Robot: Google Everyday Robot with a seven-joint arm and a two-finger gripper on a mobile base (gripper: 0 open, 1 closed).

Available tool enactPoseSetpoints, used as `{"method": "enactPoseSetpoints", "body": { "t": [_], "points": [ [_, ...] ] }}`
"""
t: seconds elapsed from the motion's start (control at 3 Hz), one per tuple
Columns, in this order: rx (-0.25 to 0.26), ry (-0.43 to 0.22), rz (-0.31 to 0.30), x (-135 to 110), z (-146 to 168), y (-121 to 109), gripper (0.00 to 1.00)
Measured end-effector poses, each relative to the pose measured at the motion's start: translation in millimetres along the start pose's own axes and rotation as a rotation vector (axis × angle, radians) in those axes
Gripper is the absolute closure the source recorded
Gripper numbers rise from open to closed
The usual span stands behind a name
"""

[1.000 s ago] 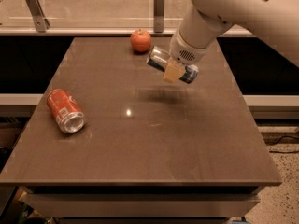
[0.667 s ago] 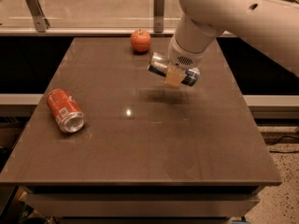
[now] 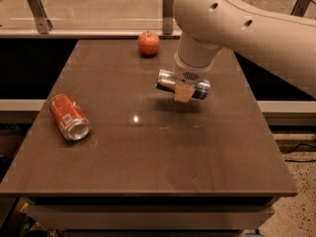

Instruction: Knock redbull can over

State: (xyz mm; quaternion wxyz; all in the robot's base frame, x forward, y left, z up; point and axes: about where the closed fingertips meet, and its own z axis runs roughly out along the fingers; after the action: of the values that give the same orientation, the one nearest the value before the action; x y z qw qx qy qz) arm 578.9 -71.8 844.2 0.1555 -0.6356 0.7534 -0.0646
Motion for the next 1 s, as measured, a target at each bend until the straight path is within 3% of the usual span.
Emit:
{"method": "enactPoseSetpoints", "body": {
  "t": [1.0],
  "points": [
    [-0.022,0.195,-0.135,-4.7,5.0,14.5,1.00]
  ]
}}
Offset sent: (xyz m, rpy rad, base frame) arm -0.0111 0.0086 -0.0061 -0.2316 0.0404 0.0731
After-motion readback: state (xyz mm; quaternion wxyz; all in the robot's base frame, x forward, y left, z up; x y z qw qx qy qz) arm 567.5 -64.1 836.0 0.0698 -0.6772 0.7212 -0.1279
